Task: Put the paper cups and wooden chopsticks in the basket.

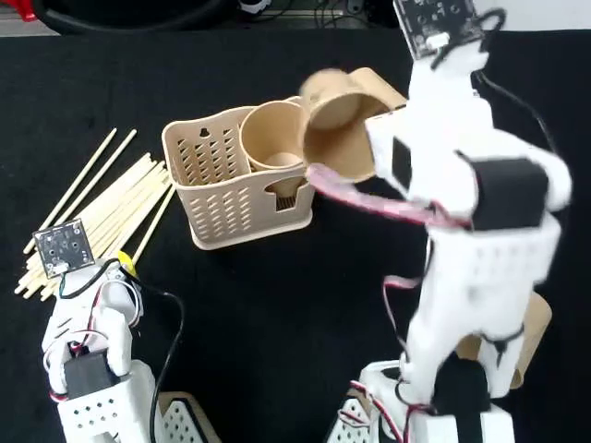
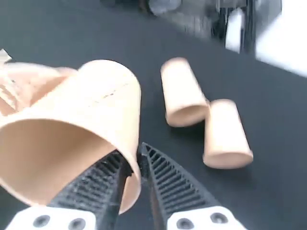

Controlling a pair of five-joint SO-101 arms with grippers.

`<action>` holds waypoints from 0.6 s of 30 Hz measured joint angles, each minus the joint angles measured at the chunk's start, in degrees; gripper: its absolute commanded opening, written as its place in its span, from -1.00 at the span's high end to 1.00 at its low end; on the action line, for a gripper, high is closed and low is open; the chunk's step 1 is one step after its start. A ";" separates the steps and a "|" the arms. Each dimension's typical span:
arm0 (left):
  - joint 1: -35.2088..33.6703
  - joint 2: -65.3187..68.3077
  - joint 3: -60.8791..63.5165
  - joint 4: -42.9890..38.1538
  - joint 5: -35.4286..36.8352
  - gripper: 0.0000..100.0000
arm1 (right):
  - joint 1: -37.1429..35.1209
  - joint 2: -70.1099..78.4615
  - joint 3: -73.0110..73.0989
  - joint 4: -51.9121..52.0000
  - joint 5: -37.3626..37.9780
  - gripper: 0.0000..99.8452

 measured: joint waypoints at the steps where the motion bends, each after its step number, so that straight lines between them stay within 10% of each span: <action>1: 0.00 0.00 0.00 0.00 0.00 0.75 | -1.58 -0.35 -0.70 0.00 -0.35 0.98; 18: 0.00 0.00 0.00 0.00 0.00 0.75 | -6.77 16.97 -4.40 0.00 -3.52 0.97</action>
